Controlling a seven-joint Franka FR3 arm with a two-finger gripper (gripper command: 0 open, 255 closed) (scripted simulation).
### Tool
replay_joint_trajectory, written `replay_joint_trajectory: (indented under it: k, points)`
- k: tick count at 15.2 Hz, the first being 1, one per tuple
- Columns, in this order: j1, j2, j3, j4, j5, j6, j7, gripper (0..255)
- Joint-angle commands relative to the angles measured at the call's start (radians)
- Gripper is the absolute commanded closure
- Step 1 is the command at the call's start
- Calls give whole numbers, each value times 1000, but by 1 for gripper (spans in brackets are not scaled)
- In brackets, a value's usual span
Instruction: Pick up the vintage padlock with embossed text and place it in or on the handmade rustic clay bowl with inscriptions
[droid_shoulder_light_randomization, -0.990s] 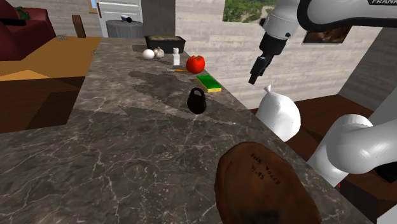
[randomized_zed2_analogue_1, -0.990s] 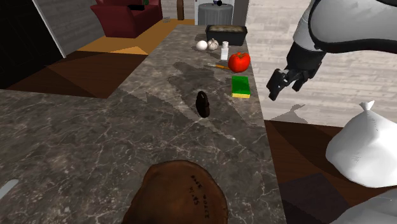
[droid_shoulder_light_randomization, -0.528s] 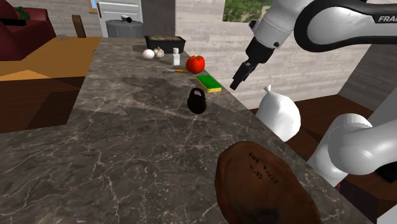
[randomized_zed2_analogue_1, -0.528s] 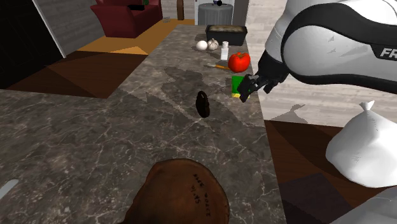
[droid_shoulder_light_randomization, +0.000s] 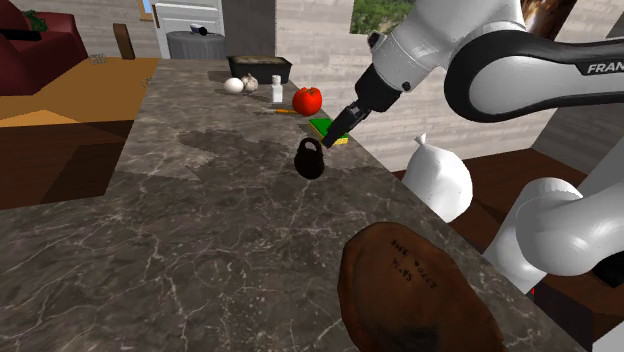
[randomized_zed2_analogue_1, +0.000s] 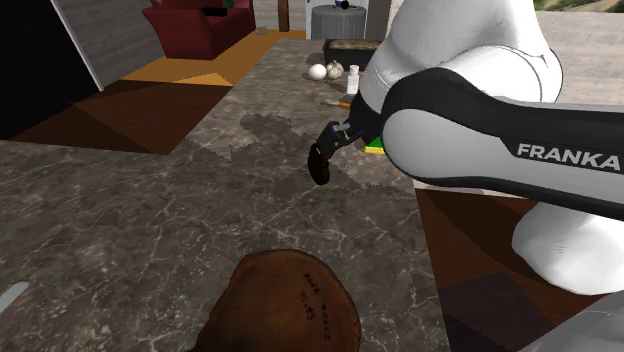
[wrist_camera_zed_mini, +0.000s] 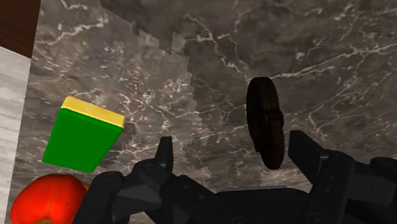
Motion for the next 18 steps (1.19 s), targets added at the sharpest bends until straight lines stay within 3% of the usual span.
replay_joint_trajectory:
  k: [1,10,18]
  points:
    - [3,17,52,2,5,73,44,0]
    - [-37,127,123,-9,-15,234,84,0]
    - [-37,127,123,-9,-15,234,84,0]
